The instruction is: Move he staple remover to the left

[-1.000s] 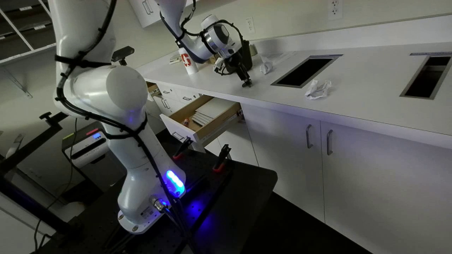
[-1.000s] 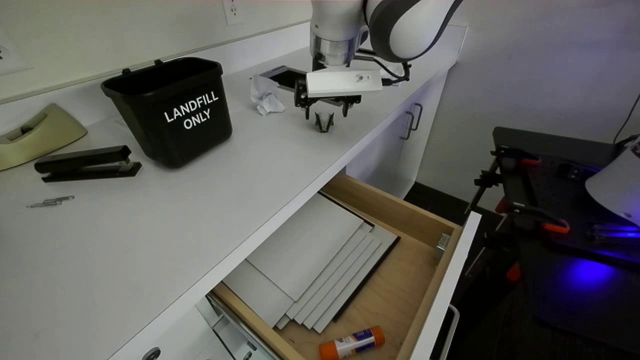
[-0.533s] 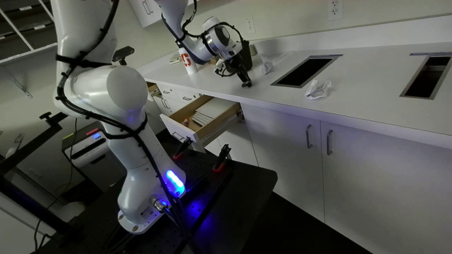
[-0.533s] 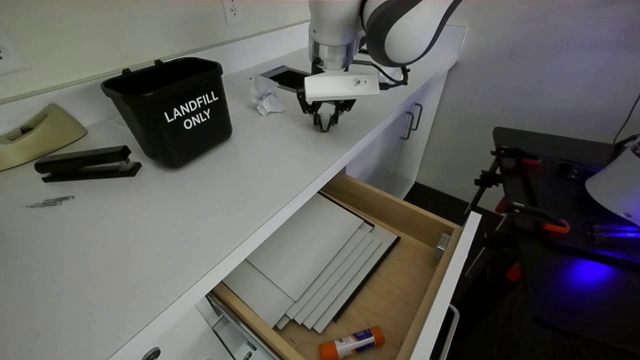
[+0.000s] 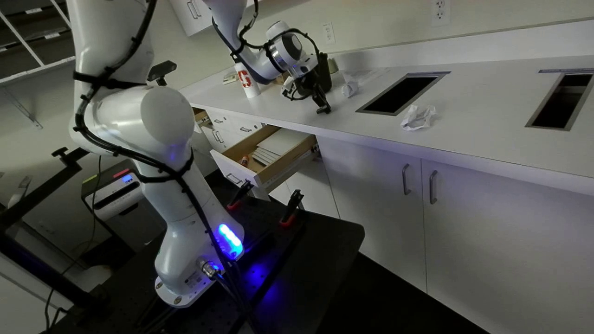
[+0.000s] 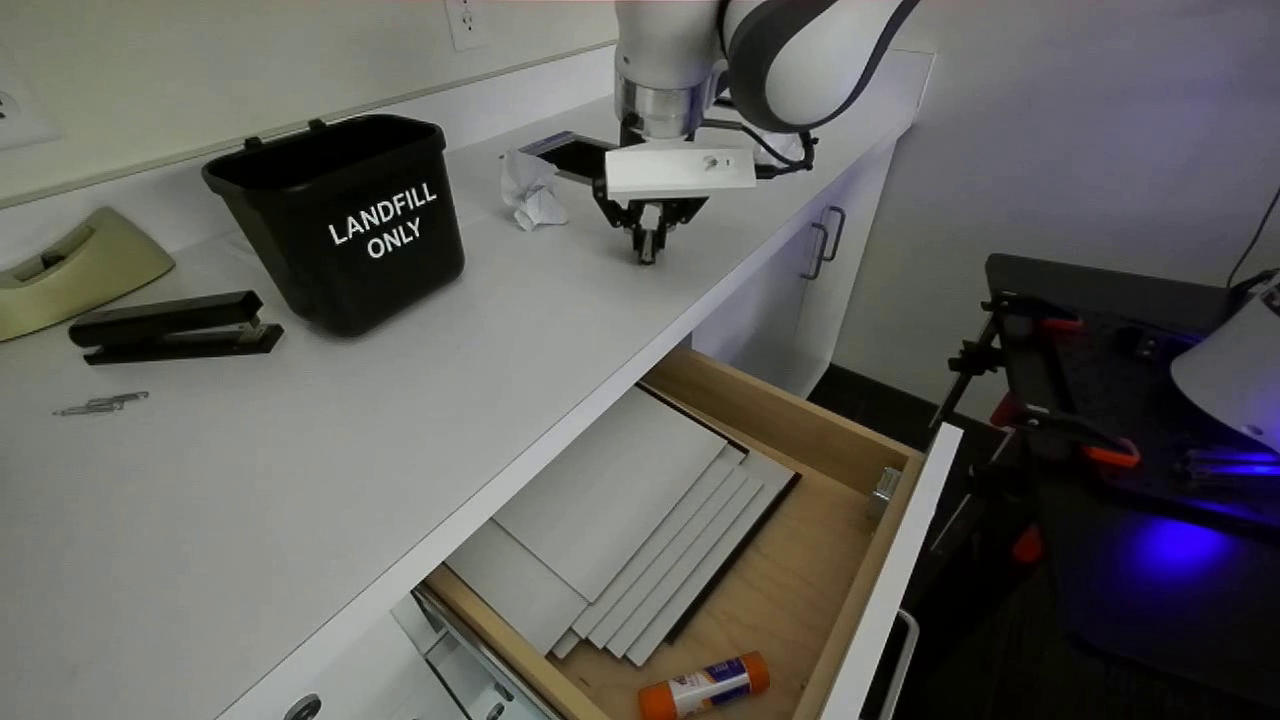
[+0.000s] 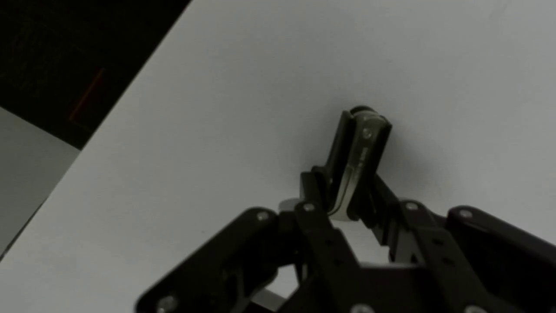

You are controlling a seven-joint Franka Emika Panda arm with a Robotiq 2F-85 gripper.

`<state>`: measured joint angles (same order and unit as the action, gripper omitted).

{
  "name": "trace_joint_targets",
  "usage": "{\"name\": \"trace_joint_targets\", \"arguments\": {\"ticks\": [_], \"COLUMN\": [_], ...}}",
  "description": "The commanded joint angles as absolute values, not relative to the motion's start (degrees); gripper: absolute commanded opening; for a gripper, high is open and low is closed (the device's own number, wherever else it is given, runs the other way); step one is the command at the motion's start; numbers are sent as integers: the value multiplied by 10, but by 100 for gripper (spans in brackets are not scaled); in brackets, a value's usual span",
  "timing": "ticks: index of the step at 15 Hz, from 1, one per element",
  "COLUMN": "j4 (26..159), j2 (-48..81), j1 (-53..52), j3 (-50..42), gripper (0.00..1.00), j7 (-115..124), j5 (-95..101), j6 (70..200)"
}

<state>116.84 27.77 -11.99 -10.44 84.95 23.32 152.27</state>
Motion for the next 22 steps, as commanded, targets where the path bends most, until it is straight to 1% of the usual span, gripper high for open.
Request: {"name": "trace_joint_targets", "arguments": {"ticks": [1,5,13,21,22], "j4": [1159,1147,1094,1039,1037], "j2": [275,267,302,378,384], "j1": [-140,-152,-186,-238,-243], "j3": [-120,-107,-66,-99,-104], "gripper": [7,7,7,7,42], "j7": [870,862,806,787,785], "j5": [231,230,228,247,243], "j6": [1533,1544,1567,1618,1624]}}
